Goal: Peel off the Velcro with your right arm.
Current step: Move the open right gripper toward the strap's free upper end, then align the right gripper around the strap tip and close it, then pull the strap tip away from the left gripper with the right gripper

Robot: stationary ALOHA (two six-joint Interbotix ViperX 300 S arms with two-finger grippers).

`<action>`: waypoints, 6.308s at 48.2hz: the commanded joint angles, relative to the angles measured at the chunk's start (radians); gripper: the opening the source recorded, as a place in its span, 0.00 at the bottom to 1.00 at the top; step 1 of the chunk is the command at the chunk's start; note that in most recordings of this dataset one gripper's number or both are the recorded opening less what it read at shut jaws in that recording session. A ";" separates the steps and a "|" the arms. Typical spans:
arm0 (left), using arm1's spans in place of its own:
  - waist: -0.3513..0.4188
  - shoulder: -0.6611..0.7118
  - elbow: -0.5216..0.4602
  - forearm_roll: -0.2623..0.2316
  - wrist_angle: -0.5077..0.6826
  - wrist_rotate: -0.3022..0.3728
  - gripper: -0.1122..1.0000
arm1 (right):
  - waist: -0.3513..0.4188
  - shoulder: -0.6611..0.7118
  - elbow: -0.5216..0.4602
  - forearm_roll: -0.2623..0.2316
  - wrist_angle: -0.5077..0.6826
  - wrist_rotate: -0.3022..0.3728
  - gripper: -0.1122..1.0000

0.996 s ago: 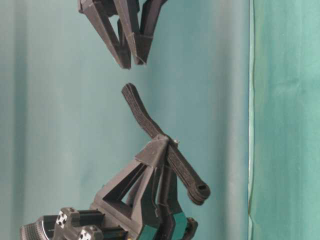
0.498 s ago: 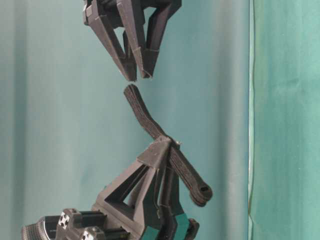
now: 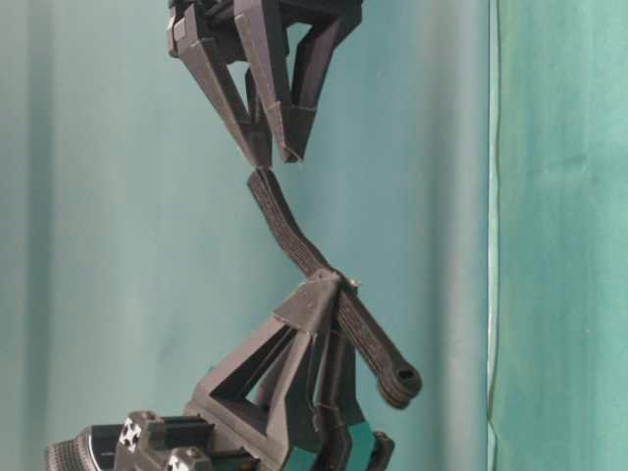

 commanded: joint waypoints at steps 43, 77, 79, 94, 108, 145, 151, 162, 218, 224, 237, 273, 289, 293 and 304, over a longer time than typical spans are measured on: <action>0.009 -0.021 -0.006 0.000 -0.009 0.002 0.19 | 0.032 0.017 -0.026 -0.003 -0.014 0.000 0.19; 0.009 -0.023 0.005 0.000 -0.009 0.000 0.19 | 0.018 -0.002 -0.014 -0.003 -0.028 -0.002 0.19; 0.009 -0.023 0.005 0.000 -0.009 0.002 0.19 | 0.017 -0.002 -0.012 -0.003 -0.028 -0.002 0.19; 0.009 -0.023 0.006 0.000 -0.015 0.002 0.19 | 0.017 -0.002 -0.005 -0.003 -0.028 -0.002 0.19; 0.009 -0.023 0.006 0.000 -0.018 0.000 0.19 | -0.003 -0.002 -0.002 -0.003 -0.028 -0.002 0.19; 0.009 -0.021 0.008 0.000 -0.018 0.002 0.19 | -0.008 0.026 -0.020 -0.003 -0.043 -0.003 0.19; 0.009 -0.023 0.009 -0.002 -0.018 0.002 0.19 | -0.005 0.026 -0.021 -0.005 -0.051 -0.003 0.19; 0.009 -0.021 0.008 0.000 -0.018 0.002 0.19 | 0.003 0.028 -0.025 -0.005 -0.051 -0.003 0.19; 0.015 -0.023 0.006 0.000 -0.018 0.000 0.19 | 0.021 0.074 -0.046 -0.006 -0.067 -0.005 0.19; 0.015 -0.023 0.006 -0.002 -0.018 0.000 0.19 | 0.021 0.075 -0.057 -0.006 -0.067 -0.006 0.19; 0.012 -0.025 0.009 -0.002 -0.018 0.000 0.19 | 0.021 0.109 -0.089 -0.006 -0.067 -0.021 0.19; 0.009 -0.023 0.014 0.000 -0.018 0.002 0.19 | 0.017 0.127 -0.104 -0.006 -0.066 -0.029 0.04; 0.009 -0.023 0.012 0.000 -0.018 0.002 0.19 | 0.018 0.127 -0.094 -0.006 -0.066 -0.023 0.02; 0.009 -0.023 0.011 0.000 -0.018 0.002 0.19 | 0.025 0.127 -0.094 -0.006 -0.066 -0.021 0.02; 0.009 -0.023 0.011 0.000 -0.018 0.005 0.19 | 0.046 0.129 -0.094 -0.006 -0.063 -0.020 0.02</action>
